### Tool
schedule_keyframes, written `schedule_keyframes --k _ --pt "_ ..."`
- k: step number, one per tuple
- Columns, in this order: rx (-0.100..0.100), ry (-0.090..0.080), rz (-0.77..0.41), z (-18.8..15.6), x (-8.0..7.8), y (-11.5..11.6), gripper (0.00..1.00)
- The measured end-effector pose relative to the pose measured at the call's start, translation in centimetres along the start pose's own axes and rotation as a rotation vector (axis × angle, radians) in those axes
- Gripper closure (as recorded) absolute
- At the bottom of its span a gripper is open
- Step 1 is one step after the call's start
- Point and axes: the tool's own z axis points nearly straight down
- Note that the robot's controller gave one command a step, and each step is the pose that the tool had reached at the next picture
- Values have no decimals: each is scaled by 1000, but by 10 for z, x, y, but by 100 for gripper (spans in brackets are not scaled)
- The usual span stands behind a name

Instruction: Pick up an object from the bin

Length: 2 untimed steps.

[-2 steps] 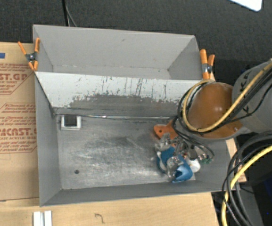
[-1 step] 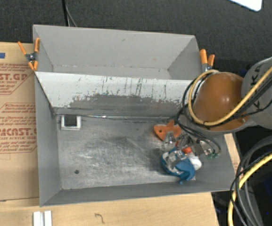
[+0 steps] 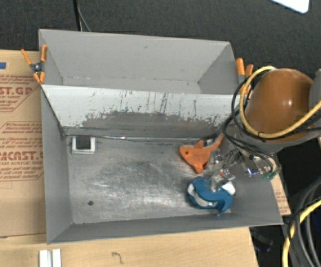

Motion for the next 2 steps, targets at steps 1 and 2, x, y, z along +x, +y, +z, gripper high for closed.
schedule_keyframes --k 1,2 --pt "3 -5 4 -51 -24 -10 100" --pt "5 -10 -83 -37 -34 -56 100"
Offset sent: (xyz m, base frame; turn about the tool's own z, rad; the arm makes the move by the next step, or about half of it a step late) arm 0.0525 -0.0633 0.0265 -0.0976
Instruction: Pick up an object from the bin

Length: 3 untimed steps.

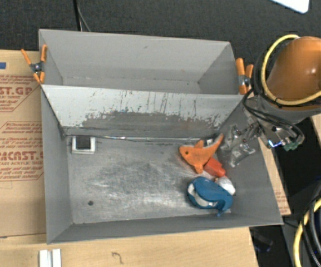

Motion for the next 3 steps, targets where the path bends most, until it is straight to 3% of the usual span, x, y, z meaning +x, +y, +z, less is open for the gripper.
schedule_keyframes --k 1,2,3 --pt "1 5 110 25 9 7 100" --pt "-3 5 345 42 -6 20 100" --pt "1 0 262 86 -47 27 100"
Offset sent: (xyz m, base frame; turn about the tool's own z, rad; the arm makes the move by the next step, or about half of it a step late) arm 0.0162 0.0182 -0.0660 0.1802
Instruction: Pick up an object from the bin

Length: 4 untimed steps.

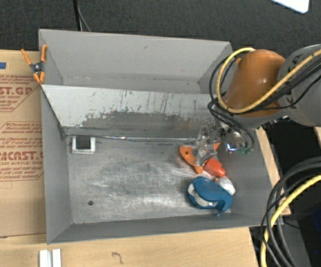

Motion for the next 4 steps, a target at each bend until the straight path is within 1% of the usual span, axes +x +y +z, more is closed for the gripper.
schedule_keyframes --k 1,2,3,4 --pt "-2 4 158 -9 -18 56 0" --pt "-2 5 159 -9 -17 55 0" --pt "-3 -4 87 15 -1 33 0" --pt "-5 14 114 34 8 4 0"
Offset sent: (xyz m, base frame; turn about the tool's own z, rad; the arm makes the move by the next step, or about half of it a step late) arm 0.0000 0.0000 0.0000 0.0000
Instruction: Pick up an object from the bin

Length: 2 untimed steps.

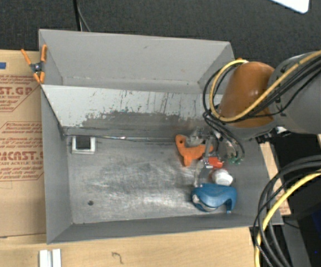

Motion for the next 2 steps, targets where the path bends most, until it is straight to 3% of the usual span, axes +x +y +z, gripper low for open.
schedule_keyframes --k 1,2 --pt "2 -9 101 -7 -13 -13 0" --pt "5 -39 -242 31 -22 -45 100"
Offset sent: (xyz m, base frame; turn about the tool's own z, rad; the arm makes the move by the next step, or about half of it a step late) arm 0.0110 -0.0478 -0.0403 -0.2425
